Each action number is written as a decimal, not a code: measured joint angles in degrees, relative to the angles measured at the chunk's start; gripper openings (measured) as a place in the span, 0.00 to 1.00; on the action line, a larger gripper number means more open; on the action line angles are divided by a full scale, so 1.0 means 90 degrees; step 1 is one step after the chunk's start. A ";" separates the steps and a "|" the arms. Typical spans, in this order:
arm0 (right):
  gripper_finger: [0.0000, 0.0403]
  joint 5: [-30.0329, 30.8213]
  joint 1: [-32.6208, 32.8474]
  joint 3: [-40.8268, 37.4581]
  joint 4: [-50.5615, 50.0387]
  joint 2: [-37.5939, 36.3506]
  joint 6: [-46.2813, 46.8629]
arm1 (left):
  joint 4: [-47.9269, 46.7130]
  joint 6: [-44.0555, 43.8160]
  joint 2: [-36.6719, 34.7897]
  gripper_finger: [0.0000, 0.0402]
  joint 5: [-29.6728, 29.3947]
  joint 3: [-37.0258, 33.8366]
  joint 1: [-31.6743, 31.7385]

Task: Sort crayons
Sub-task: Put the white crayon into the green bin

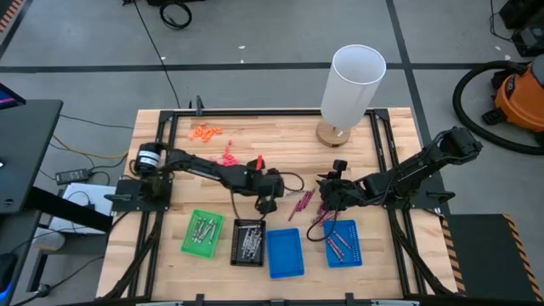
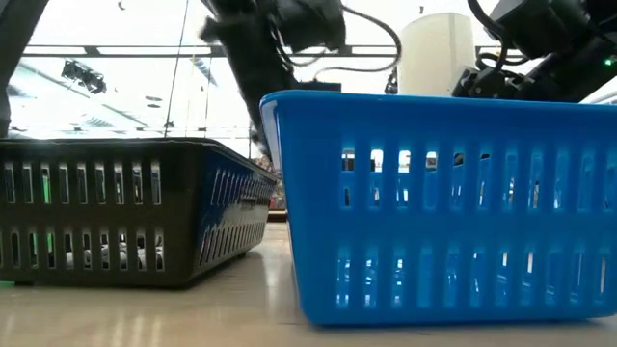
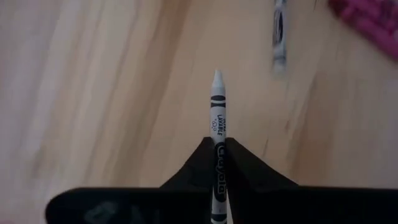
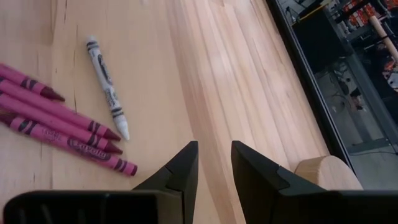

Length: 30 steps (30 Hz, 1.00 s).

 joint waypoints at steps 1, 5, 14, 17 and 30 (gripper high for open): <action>0.26 0.0004 0.0000 0.0002 0.0032 0.0000 0.0002 | -0.0303 -0.0149 -0.0152 0.06 -0.0094 0.0002 -0.0068; 0.26 0.0061 0.0088 0.0002 0.0080 0.0000 -0.0026 | -0.1687 -0.0750 -0.0701 0.06 -0.0208 0.0009 -0.0411; 0.26 0.0868 0.0396 0.0002 0.0397 0.0000 -0.0588 | -0.3812 -0.3054 -0.1840 0.06 0.0260 0.0021 -0.1635; 0.26 0.0835 0.0244 -0.0059 0.0882 0.0000 -0.1030 | -0.4019 -0.3675 -0.2018 0.06 0.0237 -0.0030 -0.2102; 0.26 -0.0028 -0.0634 -0.0760 0.3696 0.0000 -0.2864 | -0.3208 -0.6629 -0.2692 0.06 -0.0183 -0.1624 -0.3705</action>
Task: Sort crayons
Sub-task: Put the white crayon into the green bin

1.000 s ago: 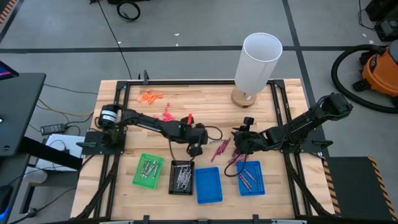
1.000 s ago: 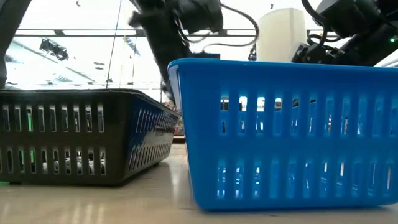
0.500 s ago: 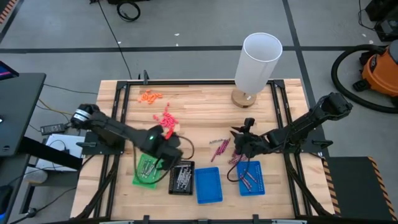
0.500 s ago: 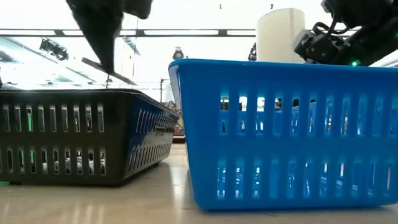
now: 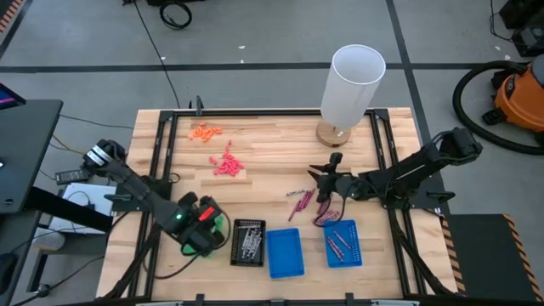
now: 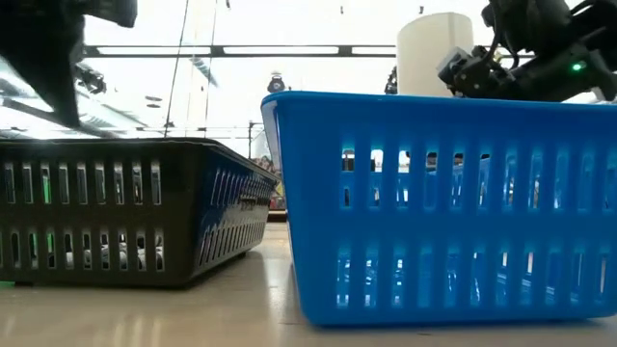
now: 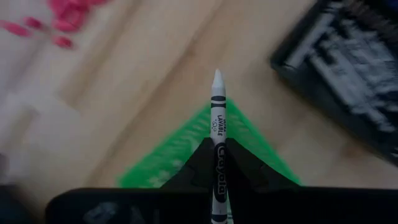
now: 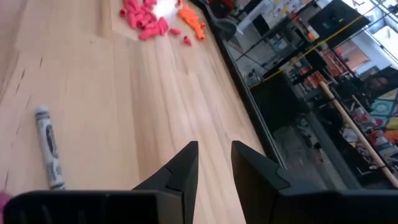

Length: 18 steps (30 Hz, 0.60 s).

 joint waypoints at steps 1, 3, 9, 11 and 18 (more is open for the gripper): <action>0.26 -0.0115 -0.0063 0.0000 0.0062 0.0000 -0.0043 | 0.0191 -0.0162 -0.0046 0.06 0.0002 -0.0101 -0.0087; 0.26 -0.0432 -0.0212 -0.0002 0.0141 0.0000 -0.0116 | 0.0303 -0.0538 -0.0134 0.06 0.0030 -0.0292 -0.0238; 0.26 -0.1298 -0.0733 -0.0002 0.0247 0.0003 -0.0140 | 0.0582 -0.1529 -0.0187 0.06 0.0063 -0.0822 -0.0463; 0.26 -0.1502 -0.0873 -0.0002 0.0284 0.0006 -0.0138 | 0.0673 -0.1857 -0.0185 0.06 0.0081 -0.0970 -0.0493; 0.26 -0.1958 -0.1172 -0.0002 0.0302 0.0012 -0.0005 | 0.0822 -0.2221 -0.0182 0.17 0.0203 -0.1196 -0.0509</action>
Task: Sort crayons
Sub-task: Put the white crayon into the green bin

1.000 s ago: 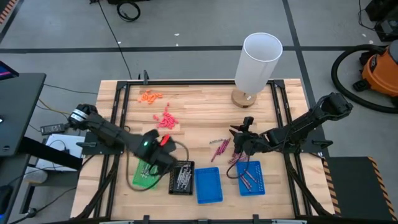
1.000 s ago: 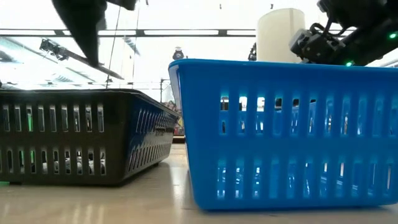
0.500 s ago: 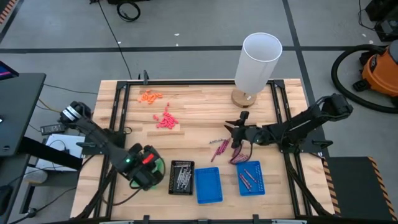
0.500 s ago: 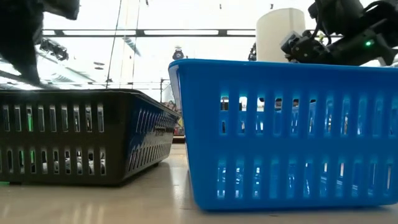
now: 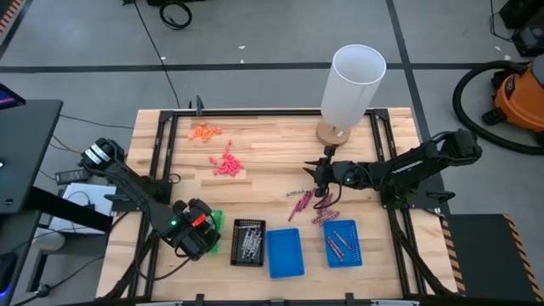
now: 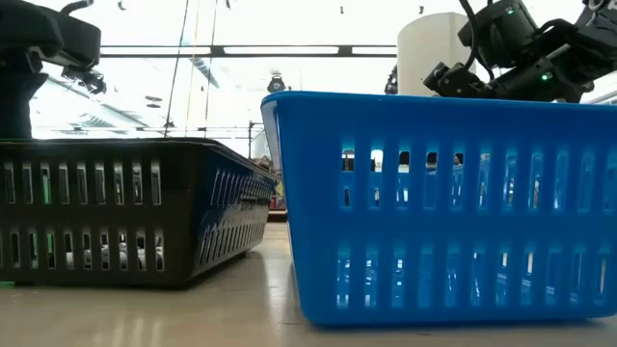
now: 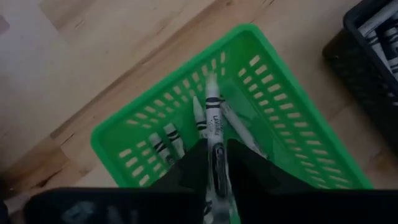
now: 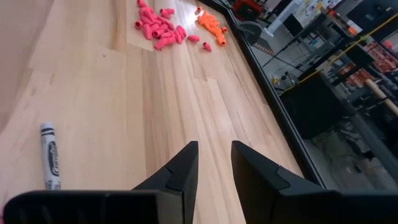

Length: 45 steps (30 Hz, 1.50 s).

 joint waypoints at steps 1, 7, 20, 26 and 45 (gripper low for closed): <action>0.26 -0.0035 -0.0011 0.0000 0.0001 0.0000 0.0020 | 0.0004 0.0001 0.0000 0.20 -0.0001 0.0000 0.0002; 0.26 -0.0043 -0.0013 0.0000 -0.0004 0.0000 0.0033 | 0.0035 0.0020 0.0000 0.29 0.0146 0.0017 0.0010; 0.26 -0.0208 -0.0005 0.0000 -0.0010 0.0000 0.0038 | 0.0057 0.1830 -0.0008 0.31 -0.0877 0.0483 0.0778; 0.26 -0.0207 -0.0008 0.0000 -0.0040 0.0000 0.0039 | 0.0890 0.3581 -0.0002 0.31 -0.1698 0.0483 0.1374; 0.26 0.0196 -0.0020 -0.0141 -0.0115 0.0002 0.0213 | 0.6226 0.7836 0.1244 0.31 -0.0490 0.0081 0.3354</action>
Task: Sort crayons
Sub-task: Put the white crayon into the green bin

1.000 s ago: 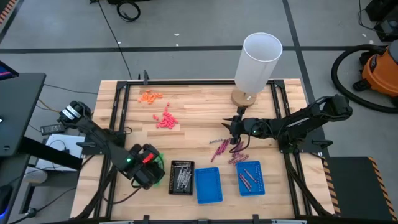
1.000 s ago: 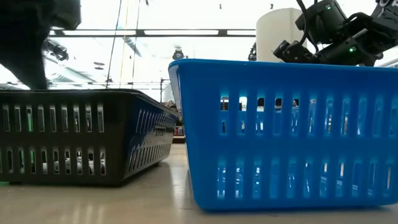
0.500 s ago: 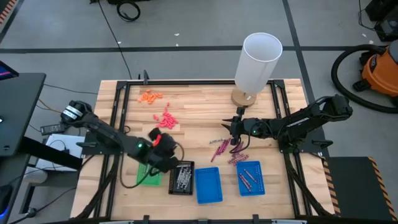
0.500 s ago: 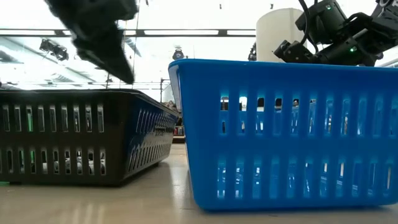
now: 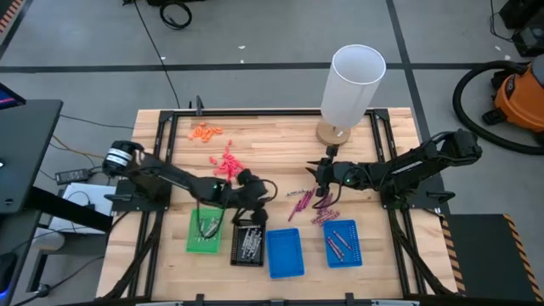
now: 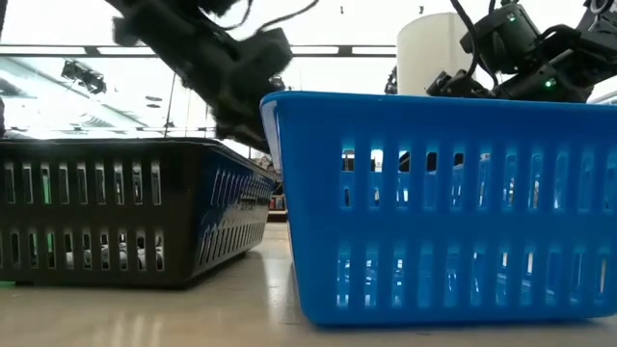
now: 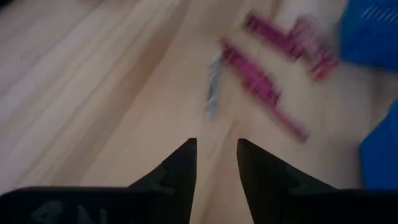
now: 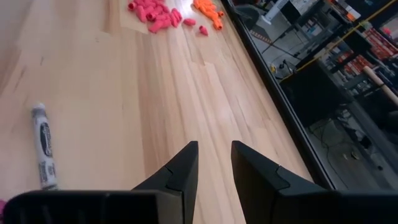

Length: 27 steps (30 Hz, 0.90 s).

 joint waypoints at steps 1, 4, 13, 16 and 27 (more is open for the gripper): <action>0.26 0.0055 0.0000 -0.0002 -0.0024 0.0002 0.0011 | 0.0282 0.0066 0.0126 0.31 0.0170 0.0019 0.0086; 0.26 0.0106 0.0000 0.0000 -0.0137 0.0000 0.0123 | 0.1007 0.0258 0.0469 0.31 0.0651 0.0011 0.0360; 0.26 -0.0545 0.0000 0.0378 -0.1468 -0.0018 0.0952 | 0.2142 0.0955 0.1140 0.31 0.1027 0.0011 0.0931; 0.26 -0.0714 0.0004 0.0761 -0.2286 -0.0005 0.1426 | 0.2193 0.1027 0.1268 0.31 0.1360 0.0102 0.1060; 0.26 -0.0216 0.0400 0.1213 -0.3374 -0.0012 0.2251 | 0.3024 0.1406 0.2419 0.31 0.1590 0.0818 0.1163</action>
